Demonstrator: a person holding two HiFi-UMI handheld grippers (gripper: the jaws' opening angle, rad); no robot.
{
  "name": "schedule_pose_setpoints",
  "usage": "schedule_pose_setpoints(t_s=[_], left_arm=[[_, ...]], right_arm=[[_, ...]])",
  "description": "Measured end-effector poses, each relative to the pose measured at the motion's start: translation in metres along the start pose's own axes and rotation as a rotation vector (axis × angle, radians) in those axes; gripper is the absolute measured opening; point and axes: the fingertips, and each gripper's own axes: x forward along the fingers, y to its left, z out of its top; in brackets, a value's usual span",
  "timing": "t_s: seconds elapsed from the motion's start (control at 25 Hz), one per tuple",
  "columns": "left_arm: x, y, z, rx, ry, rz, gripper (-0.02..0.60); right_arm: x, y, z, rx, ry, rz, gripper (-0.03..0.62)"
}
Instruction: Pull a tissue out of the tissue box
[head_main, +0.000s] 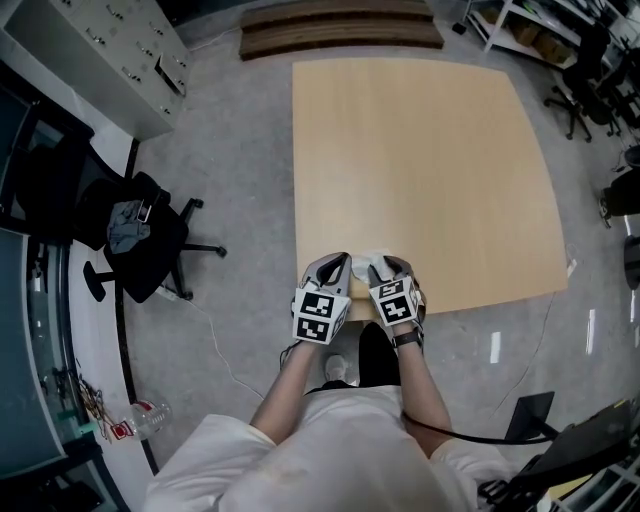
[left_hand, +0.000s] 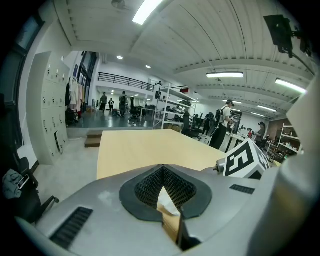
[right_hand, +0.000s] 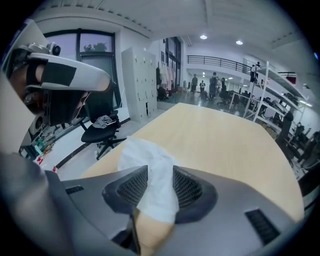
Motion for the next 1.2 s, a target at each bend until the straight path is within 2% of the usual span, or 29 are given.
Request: schedule_pose_setpoints(t_s=[0.2, 0.24, 0.32, 0.36, 0.52, 0.72, 0.92, 1.08, 1.2], left_arm=[[0.003, 0.001, -0.001, 0.001, 0.007, 0.002, 0.0], [0.003, 0.001, 0.0, -0.005, 0.005, 0.001, 0.0], [0.004, -0.002, 0.004, -0.011, -0.005, -0.003, 0.0], [0.004, -0.004, 0.006, -0.007, -0.009, -0.004, 0.0], [0.0, -0.007, 0.016, 0.013, -0.034, -0.007, 0.0], [-0.019, -0.016, 0.048, 0.008, -0.123, -0.016, 0.0], [-0.051, -0.034, 0.09, 0.042, -0.24, -0.022, 0.0], [-0.089, -0.044, 0.121, 0.067, -0.33, -0.021, 0.0], [-0.125, -0.046, 0.13, 0.075, -0.388, -0.014, 0.0]], right_arm=[[0.006, 0.006, -0.001, -0.031, -0.015, 0.033, 0.139], [0.005, 0.007, 0.0, -0.045, -0.019, 0.044, 0.122], [0.001, 0.008, 0.003, -0.061, -0.036, 0.063, 0.04], [-0.002, 0.008, 0.006, -0.061, -0.049, 0.07, 0.024], [-0.017, 0.006, 0.025, -0.075, -0.107, 0.065, 0.02], [-0.063, -0.009, 0.075, -0.075, -0.24, 0.007, 0.02], [-0.131, -0.016, 0.128, -0.067, -0.406, -0.047, 0.02], [-0.189, -0.006, 0.168, -0.068, -0.545, -0.074, 0.02], [-0.227, 0.015, 0.181, -0.062, -0.628, -0.088, 0.02]])
